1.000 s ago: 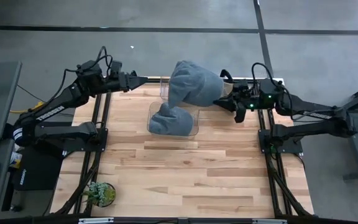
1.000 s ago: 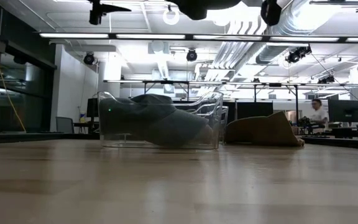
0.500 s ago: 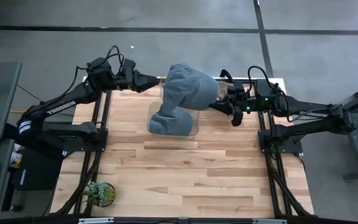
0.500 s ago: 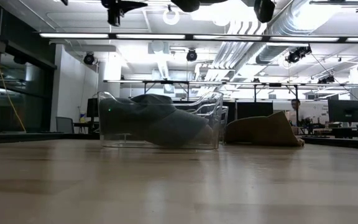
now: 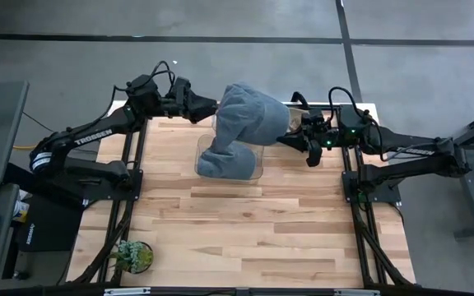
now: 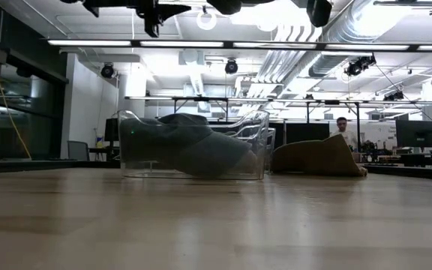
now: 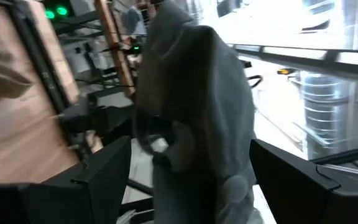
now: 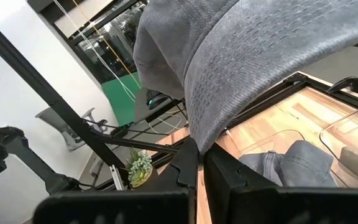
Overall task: Pick & Place hat
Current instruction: Put the blue cap into the bottom transparent bin
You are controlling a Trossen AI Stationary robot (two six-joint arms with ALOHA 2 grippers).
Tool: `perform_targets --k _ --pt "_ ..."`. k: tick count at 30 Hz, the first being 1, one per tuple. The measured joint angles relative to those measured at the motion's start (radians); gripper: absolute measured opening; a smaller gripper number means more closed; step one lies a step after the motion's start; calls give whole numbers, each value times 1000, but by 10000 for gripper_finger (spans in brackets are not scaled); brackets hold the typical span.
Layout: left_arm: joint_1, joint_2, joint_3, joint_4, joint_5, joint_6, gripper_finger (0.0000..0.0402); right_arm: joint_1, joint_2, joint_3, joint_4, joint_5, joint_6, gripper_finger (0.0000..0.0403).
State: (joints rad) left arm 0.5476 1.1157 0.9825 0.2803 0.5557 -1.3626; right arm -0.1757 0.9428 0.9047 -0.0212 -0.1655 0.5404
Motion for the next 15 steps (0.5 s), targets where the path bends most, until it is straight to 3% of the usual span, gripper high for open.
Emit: perform_targets --k 5,15 --pt "-21 29 0 137 26 -35 303 0 0 0 -3 5 0 2" --pt "-20 29 0 144 53 -57 303 0 26 0 -4 36 16 2"
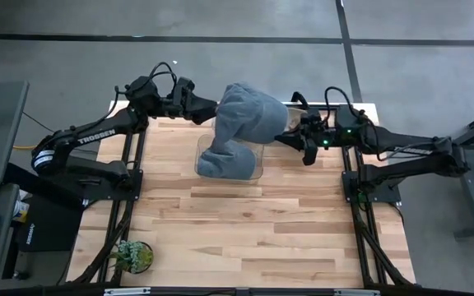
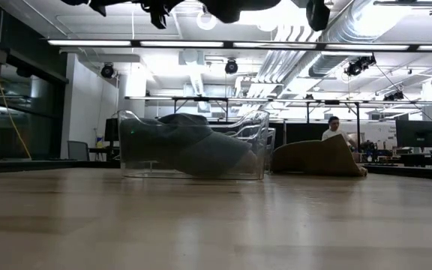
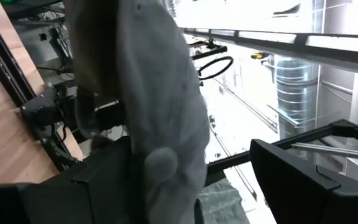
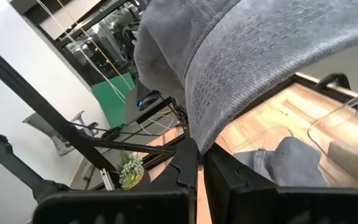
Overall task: Pick & Place hat
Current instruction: Put the blue cap into the bottom transparent bin
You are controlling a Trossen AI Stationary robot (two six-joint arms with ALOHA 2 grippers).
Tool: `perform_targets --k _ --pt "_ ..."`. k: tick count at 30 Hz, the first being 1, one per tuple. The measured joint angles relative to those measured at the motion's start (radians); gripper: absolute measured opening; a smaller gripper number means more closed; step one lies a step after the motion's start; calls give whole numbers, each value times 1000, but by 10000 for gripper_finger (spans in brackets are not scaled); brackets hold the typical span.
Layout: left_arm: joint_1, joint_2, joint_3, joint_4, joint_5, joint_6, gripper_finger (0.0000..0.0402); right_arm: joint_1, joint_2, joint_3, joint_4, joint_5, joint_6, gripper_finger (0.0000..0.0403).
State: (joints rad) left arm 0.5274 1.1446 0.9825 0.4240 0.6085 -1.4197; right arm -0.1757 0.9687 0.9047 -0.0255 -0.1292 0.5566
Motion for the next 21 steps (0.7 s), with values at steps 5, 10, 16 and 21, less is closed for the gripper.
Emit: perform_targets --k 5,10,16,21 --pt "0 0 0 -2 13 -1 303 0 67 0 6 -8 24 2" --pt "0 0 0 -3 18 -1 303 0 108 0 9 -11 55 2" --pt "2 -1 0 -6 37 0 303 0 113 0 8 6 84 2" --pt "3 -1 0 -10 53 0 303 -9 116 0 -34 14 126 2"
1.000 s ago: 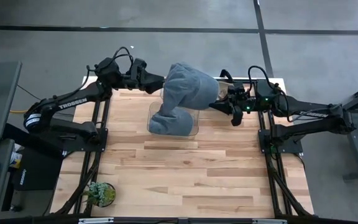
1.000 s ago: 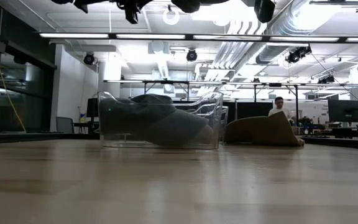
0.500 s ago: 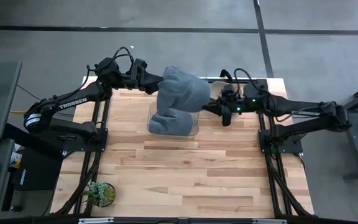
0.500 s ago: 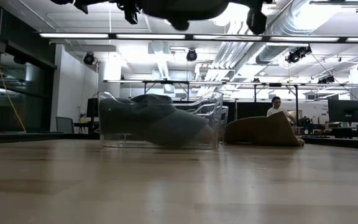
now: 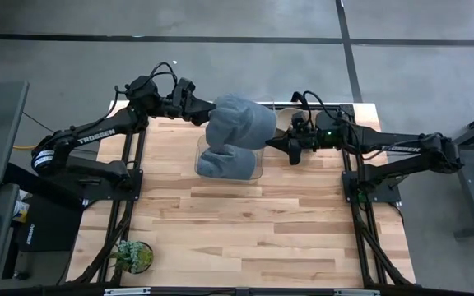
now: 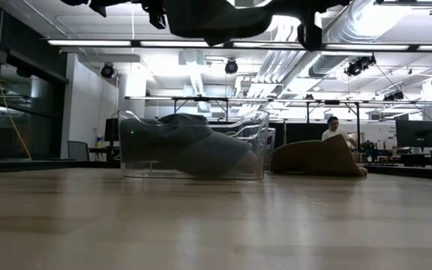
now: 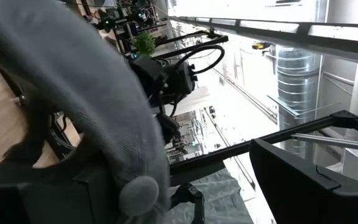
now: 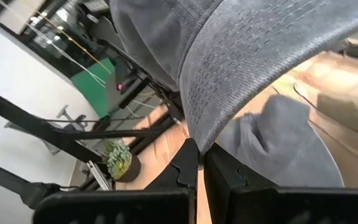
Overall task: Pick & Place hat
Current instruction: Put the blue cap into the bottom transparent bin
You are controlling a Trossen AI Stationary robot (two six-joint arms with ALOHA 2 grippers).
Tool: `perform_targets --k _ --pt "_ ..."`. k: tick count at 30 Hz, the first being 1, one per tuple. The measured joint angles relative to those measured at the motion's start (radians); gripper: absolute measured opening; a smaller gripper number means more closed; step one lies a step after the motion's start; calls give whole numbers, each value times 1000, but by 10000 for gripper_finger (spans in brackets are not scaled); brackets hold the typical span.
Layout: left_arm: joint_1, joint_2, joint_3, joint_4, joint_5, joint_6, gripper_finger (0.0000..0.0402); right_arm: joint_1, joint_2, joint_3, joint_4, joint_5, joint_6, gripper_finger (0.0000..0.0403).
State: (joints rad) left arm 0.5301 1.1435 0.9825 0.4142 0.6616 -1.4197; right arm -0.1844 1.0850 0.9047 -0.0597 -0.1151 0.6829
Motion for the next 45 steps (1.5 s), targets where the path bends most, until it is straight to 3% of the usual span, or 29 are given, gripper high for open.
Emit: perform_targets --k 10,25,34,45 --pt "0 0 0 -36 10 2 303 0 46 0 -31 35 78 2" --pt "0 0 0 -438 16 176 303 52 205 0 -4 61 202 2" --pt "-1 -1 0 -658 -88 302 303 79 286 0 4 84 259 2" --pt "-1 -1 0 -807 -150 350 303 89 391 0 74 60 315 2"
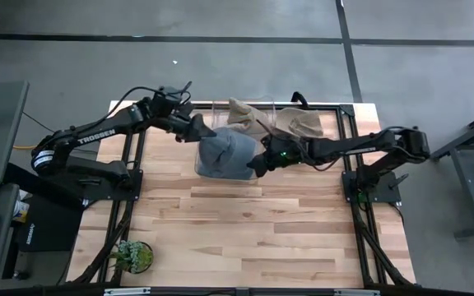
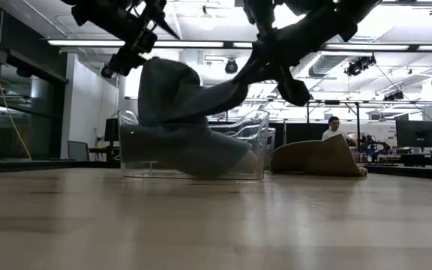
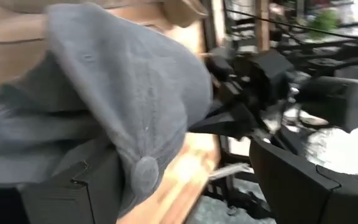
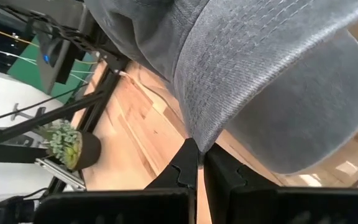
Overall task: Pick & Place hat
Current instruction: Put the blue cap into the bottom transparent bin
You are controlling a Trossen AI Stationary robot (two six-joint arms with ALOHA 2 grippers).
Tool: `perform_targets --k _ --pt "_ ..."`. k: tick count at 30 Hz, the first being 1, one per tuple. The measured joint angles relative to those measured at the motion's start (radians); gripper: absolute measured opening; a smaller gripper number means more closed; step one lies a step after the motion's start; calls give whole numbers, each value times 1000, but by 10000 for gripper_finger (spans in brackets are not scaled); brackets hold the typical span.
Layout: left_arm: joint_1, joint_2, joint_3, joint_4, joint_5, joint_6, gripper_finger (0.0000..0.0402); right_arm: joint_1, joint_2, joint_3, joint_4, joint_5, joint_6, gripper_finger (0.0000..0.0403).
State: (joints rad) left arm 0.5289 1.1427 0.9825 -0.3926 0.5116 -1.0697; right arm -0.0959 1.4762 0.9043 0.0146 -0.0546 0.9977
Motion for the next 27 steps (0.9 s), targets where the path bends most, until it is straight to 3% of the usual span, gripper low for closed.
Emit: perform_targets --k 15,27 --pt "0 -15 0 -124 -215 50 303 -7 17 0 -11 -28 16 3" --pt "1 -112 1 -336 -573 67 303 -10 17 0 -31 -72 16 4"
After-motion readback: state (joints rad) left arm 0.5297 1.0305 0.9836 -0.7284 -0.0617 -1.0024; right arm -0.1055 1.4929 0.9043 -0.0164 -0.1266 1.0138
